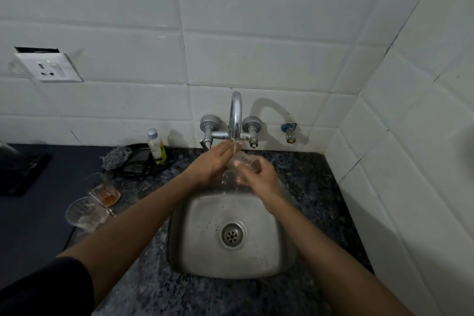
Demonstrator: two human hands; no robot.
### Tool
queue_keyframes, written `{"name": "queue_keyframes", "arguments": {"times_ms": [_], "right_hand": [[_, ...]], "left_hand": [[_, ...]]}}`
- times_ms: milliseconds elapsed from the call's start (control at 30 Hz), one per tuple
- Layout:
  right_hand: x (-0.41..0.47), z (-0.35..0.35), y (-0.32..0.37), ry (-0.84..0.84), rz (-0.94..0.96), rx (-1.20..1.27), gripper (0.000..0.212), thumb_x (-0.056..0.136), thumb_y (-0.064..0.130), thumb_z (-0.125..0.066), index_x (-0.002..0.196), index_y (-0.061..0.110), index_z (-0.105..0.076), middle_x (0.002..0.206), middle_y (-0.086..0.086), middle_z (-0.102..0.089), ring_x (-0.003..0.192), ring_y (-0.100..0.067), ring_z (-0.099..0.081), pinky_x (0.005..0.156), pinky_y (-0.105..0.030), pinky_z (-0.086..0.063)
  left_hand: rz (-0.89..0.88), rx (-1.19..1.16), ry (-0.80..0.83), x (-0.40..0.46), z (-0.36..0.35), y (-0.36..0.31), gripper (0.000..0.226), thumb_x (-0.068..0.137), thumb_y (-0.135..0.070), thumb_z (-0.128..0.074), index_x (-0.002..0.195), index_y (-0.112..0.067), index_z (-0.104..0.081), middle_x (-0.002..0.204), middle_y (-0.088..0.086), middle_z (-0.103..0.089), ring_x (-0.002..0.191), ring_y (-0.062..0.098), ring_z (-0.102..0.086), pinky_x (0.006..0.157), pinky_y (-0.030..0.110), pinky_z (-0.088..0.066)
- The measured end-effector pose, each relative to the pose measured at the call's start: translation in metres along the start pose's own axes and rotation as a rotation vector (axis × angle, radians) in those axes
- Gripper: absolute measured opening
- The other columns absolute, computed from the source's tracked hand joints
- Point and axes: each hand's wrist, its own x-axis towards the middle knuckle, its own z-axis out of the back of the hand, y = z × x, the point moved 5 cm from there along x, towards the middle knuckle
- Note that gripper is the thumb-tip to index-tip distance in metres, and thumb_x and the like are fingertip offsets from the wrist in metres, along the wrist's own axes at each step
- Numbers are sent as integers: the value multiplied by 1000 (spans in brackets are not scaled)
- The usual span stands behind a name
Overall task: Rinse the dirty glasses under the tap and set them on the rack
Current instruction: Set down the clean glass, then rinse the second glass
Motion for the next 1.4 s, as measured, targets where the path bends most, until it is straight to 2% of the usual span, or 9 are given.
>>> {"name": "queue_keyframes", "arguments": {"times_ms": [100,167,467,667,833,1033,1133,1233,1400], "right_hand": [[-7,8,6,-139,401,-355,64,81,29,-89,138,18,-61,132,7,-66,117,-3,-64,96,-20,-55],[-7,9,2,-136,447,-334,67,80,23,-90,140,18,-60,137,7,-64,124,-3,-61,101,-23,-53],[0,4,-10,9,-47,244,43,90,31,-82,127,16,-65,121,-12,-73,99,-28,-77,81,-34,-65],[-9,5,1,-98,472,-281,66,79,28,-88,138,24,-59,133,10,-65,120,-10,-65,96,-29,-57],[-2,-3,-11,35,-63,181,64,86,43,-84,140,20,-58,124,-5,-71,103,-25,-76,85,-39,-65],[-5,2,5,-95,376,-310,63,79,31,-89,136,24,-63,127,10,-67,114,-5,-66,96,-22,-55],[-3,-3,-1,-35,204,-123,61,83,37,-87,137,29,-60,129,11,-66,115,-8,-66,95,-28,-57],[-1,-8,-4,49,-104,225,53,88,40,-82,131,16,-63,124,-10,-72,104,-26,-75,86,-39,-65],[-8,2,16,-100,365,-284,55,79,26,-90,127,23,-64,120,11,-68,108,-3,-66,88,-15,-54]], "left_hand": [[-3,-23,1,3,3,0,91,83,-4,-79,156,4,-27,152,24,-44,139,35,-44,110,41,-43],[0,-23,40,5,3,0,100,79,-1,-81,159,2,-22,157,24,-38,143,34,-40,110,40,-44],[-30,17,9,2,-1,-2,88,77,11,-77,153,4,-32,145,27,-48,131,37,-50,102,45,-52],[-36,-42,-12,10,7,-7,101,76,3,-83,156,-2,-22,136,26,-53,123,33,-52,98,44,-53],[15,9,-2,7,3,-5,81,78,7,-78,149,2,-39,144,25,-50,132,37,-51,102,50,-53],[37,7,16,7,7,-5,91,83,1,-77,158,0,-25,147,24,-47,135,36,-46,112,49,-43],[64,17,33,8,8,-2,87,83,-1,-78,156,-2,-31,149,20,-46,137,33,-44,110,50,-46],[54,28,-4,4,8,-4,80,84,3,-74,153,-2,-34,146,19,-49,135,31,-47,111,43,-46],[15,13,8,6,8,-2,78,88,-5,-72,153,-4,-28,142,21,-51,131,35,-48,111,47,-43]]}}
